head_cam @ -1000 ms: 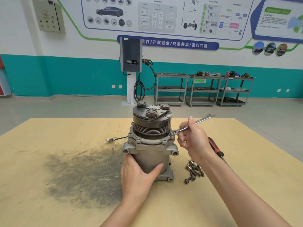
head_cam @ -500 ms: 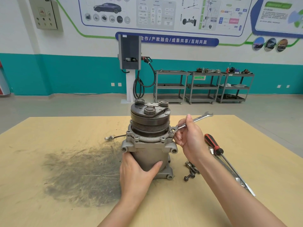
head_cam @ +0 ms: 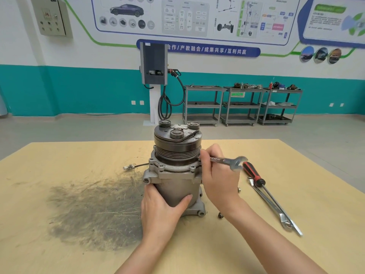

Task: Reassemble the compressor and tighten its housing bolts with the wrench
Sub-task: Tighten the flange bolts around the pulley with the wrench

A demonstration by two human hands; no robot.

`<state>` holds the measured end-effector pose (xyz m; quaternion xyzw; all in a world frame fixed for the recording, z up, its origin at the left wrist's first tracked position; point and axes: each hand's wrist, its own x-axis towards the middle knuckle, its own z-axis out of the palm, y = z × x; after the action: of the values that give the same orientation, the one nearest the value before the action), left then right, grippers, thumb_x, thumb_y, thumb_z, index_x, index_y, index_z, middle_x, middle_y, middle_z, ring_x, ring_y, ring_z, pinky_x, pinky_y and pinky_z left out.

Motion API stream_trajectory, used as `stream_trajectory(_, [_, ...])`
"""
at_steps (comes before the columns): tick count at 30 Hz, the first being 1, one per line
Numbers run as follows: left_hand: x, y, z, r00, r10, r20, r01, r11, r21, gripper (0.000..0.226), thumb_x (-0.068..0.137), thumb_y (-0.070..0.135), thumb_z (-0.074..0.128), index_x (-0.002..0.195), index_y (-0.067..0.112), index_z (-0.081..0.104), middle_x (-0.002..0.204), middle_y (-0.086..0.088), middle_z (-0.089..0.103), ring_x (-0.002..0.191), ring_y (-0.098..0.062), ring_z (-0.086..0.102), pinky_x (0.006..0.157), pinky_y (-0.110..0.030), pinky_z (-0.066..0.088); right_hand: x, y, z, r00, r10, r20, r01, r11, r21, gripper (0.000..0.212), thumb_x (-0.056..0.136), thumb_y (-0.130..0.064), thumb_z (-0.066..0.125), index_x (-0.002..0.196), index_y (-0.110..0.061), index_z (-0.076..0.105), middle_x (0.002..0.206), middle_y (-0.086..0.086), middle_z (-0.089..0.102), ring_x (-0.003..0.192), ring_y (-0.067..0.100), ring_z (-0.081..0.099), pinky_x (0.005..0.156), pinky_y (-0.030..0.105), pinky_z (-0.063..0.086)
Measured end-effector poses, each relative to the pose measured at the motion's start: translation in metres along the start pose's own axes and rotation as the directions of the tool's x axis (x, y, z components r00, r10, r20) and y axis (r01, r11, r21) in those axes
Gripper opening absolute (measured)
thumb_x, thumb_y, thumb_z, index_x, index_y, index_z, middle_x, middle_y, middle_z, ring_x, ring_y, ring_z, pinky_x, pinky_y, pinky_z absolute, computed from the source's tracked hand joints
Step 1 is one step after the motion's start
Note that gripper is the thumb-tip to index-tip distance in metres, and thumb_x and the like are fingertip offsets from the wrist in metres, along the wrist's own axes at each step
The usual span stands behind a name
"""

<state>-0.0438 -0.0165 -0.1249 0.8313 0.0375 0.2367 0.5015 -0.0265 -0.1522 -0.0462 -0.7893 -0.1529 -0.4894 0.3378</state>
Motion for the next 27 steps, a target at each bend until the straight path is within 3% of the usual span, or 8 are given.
stream_trajectory(1, [0.000,0.000,0.000,1.000,-0.003,0.001,0.003,1.000,-0.001,0.097,0.057,0.058,0.083,0.131,0.016,0.038,0.130,-0.001,0.053,0.124,-0.027,0.050,0.099,-0.041,0.045,0.003,-0.002,0.000,0.997,0.066,0.050,-0.066,0.998,-0.003,0.048,0.102,-0.047,0.032,0.080,-0.010,0.054,0.050,0.000,0.050,0.041,0.021,0.049,0.039,0.042,0.044])
stream_trajectory(3, [0.000,0.000,0.000,1.000,-0.008,0.002,0.008,1.000,-0.003,0.096,0.057,0.058,0.083,0.131,0.016,0.038,0.129,-0.001,0.053,0.124,-0.027,0.050,0.099,-0.042,0.044,0.008,-0.003,-0.003,0.971,0.201,0.128,-0.222,0.958,0.184,0.050,0.103,-0.050,0.026,0.078,-0.015,0.052,0.050,-0.002,0.049,0.044,0.020,0.048,0.045,0.043,0.044])
stream_trajectory(6, [-0.001,0.000,0.000,1.000,-0.012,0.004,0.012,1.000,-0.009,0.095,0.058,0.057,0.083,0.131,0.017,0.039,0.127,0.001,0.053,0.122,-0.027,0.050,0.099,-0.042,0.044,0.019,0.002,-0.010,0.885,0.418,0.207,-0.460,0.709,0.535,0.050,0.106,-0.039,0.026,0.073,-0.013,0.052,0.044,-0.001,0.045,0.040,0.014,0.042,0.040,0.029,0.036])
stream_trajectory(9, [-0.001,0.000,0.000,1.000,-0.016,0.010,0.016,1.000,-0.009,0.093,0.058,0.058,0.083,0.129,0.017,0.039,0.126,0.001,0.053,0.121,-0.026,0.050,0.099,-0.043,0.044,0.030,0.013,-0.014,0.748,0.565,0.347,-0.636,0.462,0.618,0.049,0.107,-0.039,0.025,0.075,-0.010,0.049,0.041,0.001,0.041,0.036,0.013,0.037,0.039,0.023,0.029])
stream_trajectory(12, [0.000,0.000,0.000,1.000,-0.016,0.006,0.016,1.000,-0.011,0.092,0.059,0.057,0.084,0.129,0.018,0.039,0.126,0.002,0.053,0.121,-0.026,0.050,0.098,-0.042,0.044,0.033,0.019,-0.015,0.650,0.582,0.489,-0.731,0.303,0.611,0.049,0.106,-0.042,0.026,0.076,-0.011,0.047,0.040,0.001,0.036,0.035,0.014,0.034,0.041,0.024,0.027])
stream_trajectory(19, [-0.001,0.000,0.000,1.000,-0.006,0.004,0.006,1.000,-0.014,0.092,0.057,0.058,0.083,0.128,0.019,0.039,0.123,0.006,0.050,0.121,-0.025,0.050,0.098,-0.041,0.044,0.033,0.017,-0.015,0.563,0.542,0.624,-0.780,0.099,0.618,0.044,0.105,-0.045,0.029,0.080,-0.013,0.047,0.043,0.000,0.032,0.037,0.012,0.032,0.037,0.019,0.031])
stream_trajectory(27, [-0.001,0.000,-0.001,1.000,-0.006,0.008,0.006,1.000,-0.019,0.091,0.059,0.056,0.084,0.128,0.018,0.040,0.124,0.004,0.052,0.121,-0.026,0.050,0.098,-0.041,0.044,0.030,0.021,-0.014,0.528,0.530,0.664,-0.814,0.093,0.573,0.043,0.104,-0.047,0.030,0.081,-0.015,0.048,0.047,0.001,0.035,0.041,0.013,0.034,0.040,0.020,0.030])
